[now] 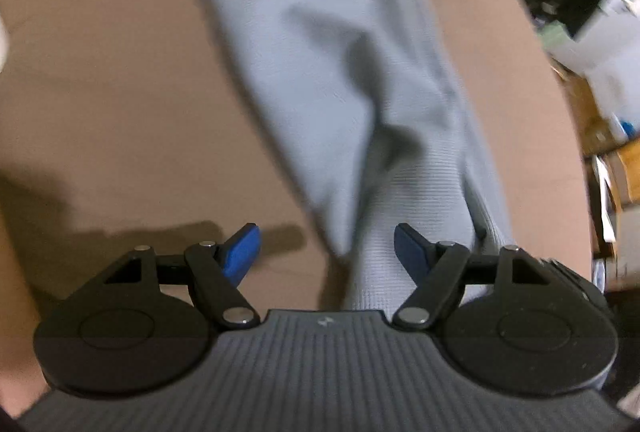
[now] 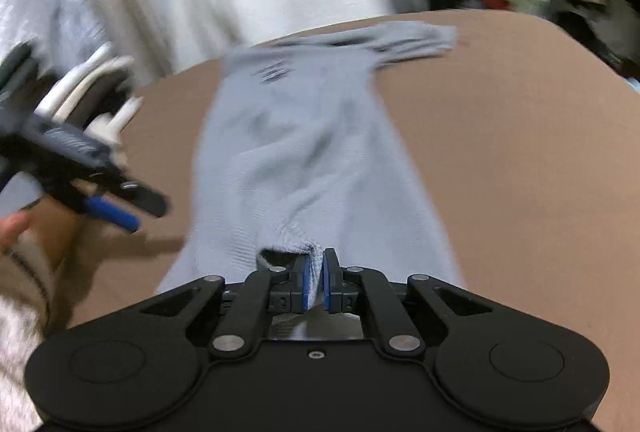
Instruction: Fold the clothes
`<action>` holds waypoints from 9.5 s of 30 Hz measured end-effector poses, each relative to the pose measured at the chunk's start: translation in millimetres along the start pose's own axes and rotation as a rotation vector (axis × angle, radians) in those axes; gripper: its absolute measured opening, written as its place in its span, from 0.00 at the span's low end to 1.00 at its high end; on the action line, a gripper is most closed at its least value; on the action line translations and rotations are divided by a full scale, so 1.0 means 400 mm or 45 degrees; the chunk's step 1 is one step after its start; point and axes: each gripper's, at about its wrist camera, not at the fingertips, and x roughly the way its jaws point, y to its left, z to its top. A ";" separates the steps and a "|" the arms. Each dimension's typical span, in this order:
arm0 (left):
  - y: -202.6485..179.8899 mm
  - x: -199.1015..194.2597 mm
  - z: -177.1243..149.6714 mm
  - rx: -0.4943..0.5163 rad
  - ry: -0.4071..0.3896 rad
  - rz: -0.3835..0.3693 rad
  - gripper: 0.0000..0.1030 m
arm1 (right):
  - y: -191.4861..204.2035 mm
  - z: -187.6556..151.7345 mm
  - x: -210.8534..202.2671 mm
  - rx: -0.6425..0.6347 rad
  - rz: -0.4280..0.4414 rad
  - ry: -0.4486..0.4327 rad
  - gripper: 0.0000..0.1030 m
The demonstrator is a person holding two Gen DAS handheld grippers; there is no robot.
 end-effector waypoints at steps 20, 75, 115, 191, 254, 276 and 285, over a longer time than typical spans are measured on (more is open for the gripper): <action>-0.301 0.045 -0.162 0.891 0.053 0.260 0.94 | -0.152 -0.014 -0.031 0.037 0.134 0.125 0.30; -0.227 -0.158 -0.300 0.845 -0.026 0.335 0.57 | -0.156 -0.070 -0.135 0.099 -0.063 0.226 0.23; -0.277 0.149 -0.186 0.773 0.201 0.489 0.89 | -0.102 -0.116 -0.182 -0.537 -0.170 0.100 0.02; -0.211 0.234 -0.128 0.423 0.521 0.468 0.94 | -0.231 -0.057 -0.133 0.156 0.024 0.081 0.08; -0.113 -0.303 0.138 0.052 -0.443 0.558 0.81 | -0.059 0.196 -0.039 -0.154 0.178 -0.053 0.46; 0.020 -0.174 0.312 -0.194 -0.519 0.289 0.81 | -0.166 0.474 0.246 0.129 0.269 -0.037 0.64; 0.160 -0.007 0.316 -0.090 -0.603 0.583 0.81 | -0.192 0.685 0.420 -0.269 0.103 -0.173 0.31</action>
